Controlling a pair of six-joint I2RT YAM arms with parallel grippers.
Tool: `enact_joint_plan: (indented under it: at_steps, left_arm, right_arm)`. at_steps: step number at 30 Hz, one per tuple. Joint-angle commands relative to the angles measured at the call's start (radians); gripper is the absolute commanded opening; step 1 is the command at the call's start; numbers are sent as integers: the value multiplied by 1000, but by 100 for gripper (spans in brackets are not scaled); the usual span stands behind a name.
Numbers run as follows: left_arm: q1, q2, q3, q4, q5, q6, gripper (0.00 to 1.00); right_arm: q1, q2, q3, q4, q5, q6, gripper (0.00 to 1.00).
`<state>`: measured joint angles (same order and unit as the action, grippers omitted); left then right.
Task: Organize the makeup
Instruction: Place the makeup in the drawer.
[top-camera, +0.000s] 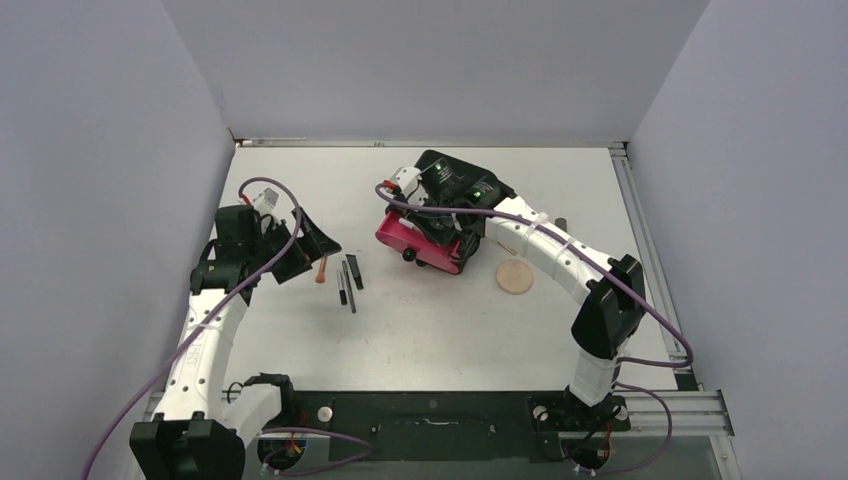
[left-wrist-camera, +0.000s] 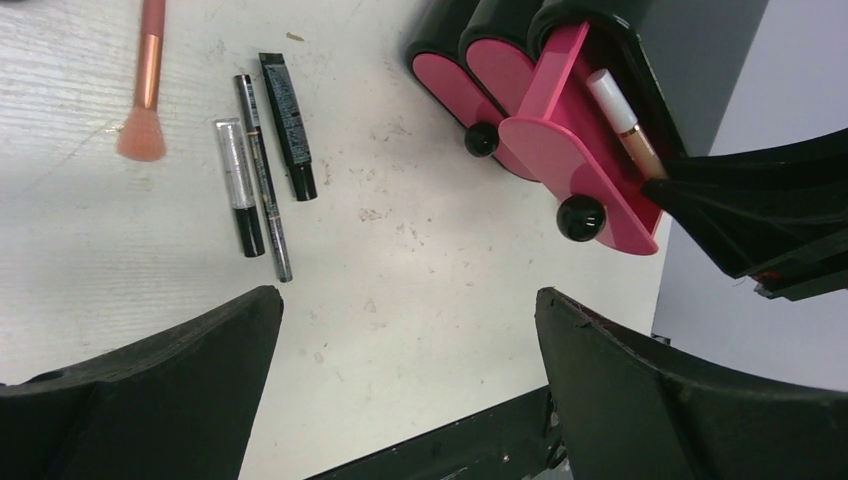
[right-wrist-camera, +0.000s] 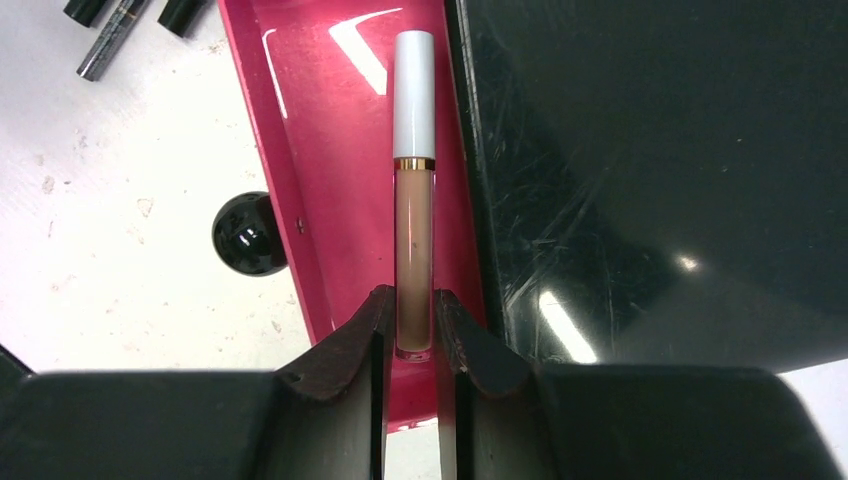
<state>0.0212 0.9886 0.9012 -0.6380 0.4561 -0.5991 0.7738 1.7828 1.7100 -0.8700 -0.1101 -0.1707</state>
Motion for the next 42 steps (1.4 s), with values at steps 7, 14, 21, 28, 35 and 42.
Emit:
enact_joint_plan:
  at_steps: [7, 14, 21, 28, 35, 42]
  left_arm:
    - [1, 62, 110, -137, -68, 183, 95]
    - [0, 68, 88, -135, -68, 186, 96]
    - [-2, 81, 81, -124, -71, 185, 96]
    - [-6, 83, 60, -123, -117, 177, 95]
    - [-11, 71, 45, -113, -179, 156, 96]
    - [-13, 115, 48, -96, -270, 144, 95]
  right_arm:
    - [17, 54, 68, -6, 65, 16, 17]
    - [18, 56, 71, 11, 73, 16, 20]
    - [18, 42, 73, 17, 70, 17, 23]
    - [18, -7, 79, 47, 19, 32, 24]
    - [18, -84, 65, 84, -62, 87, 27]
    - [13, -244, -52, 244, -100, 215, 47]
